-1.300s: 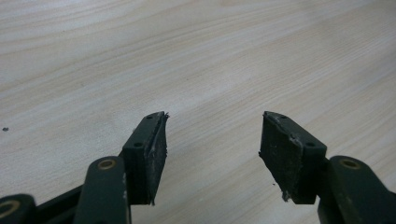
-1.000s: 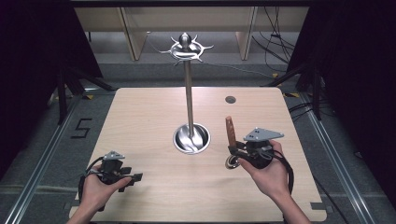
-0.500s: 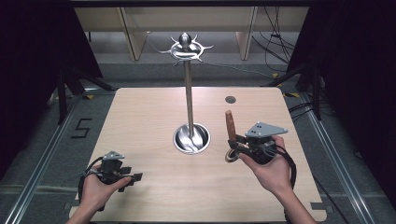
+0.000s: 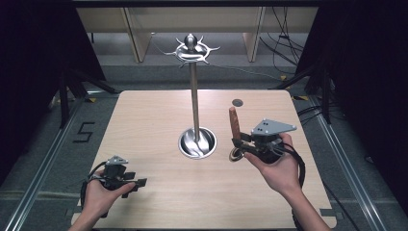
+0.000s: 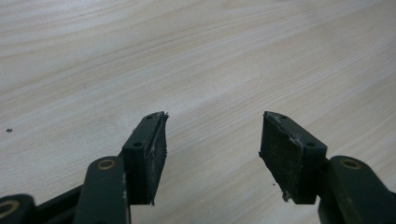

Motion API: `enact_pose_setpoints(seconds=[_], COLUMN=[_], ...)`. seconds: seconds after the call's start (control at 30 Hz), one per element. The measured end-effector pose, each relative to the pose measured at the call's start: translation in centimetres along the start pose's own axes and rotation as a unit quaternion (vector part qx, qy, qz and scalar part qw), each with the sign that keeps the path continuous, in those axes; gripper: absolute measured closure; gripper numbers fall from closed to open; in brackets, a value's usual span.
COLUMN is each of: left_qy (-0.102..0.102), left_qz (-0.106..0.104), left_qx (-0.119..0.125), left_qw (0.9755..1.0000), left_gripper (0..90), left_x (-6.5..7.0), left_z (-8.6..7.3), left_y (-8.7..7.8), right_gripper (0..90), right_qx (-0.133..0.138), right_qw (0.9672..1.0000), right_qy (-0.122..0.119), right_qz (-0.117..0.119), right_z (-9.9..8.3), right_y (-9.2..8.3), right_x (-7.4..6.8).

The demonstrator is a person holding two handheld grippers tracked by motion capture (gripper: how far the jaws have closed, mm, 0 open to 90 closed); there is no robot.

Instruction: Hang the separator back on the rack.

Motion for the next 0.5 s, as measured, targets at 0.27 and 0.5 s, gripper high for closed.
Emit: enact_pose_setpoints(seconds=[0.27,0.5], left_qy=[0.001,0.001], left_qz=[0.000,0.000], left_qx=[0.000,0.001], left_qw=[1.0000,1.0000], left_gripper=[40.3,40.3], left_x=[0.0,0.0], left_z=[0.0,0.0], left_y=[0.0,0.0], right_gripper=[70.1,70.0], right_qx=[0.001,0.009], right_qw=[0.9998,0.9995], right_qy=[-0.019,-0.030], right_qz=[0.002,0.000], right_z=[1.1,2.1], right_y=[-0.6,-0.9], right_x=[0.3,0.7])
Point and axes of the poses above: each handheld gripper's, and its own axes: y roughly forward along the jaws, z roughly out of its top, x roughly to its right, the point moved 7 cm from there along y, roughly forward along the jaws
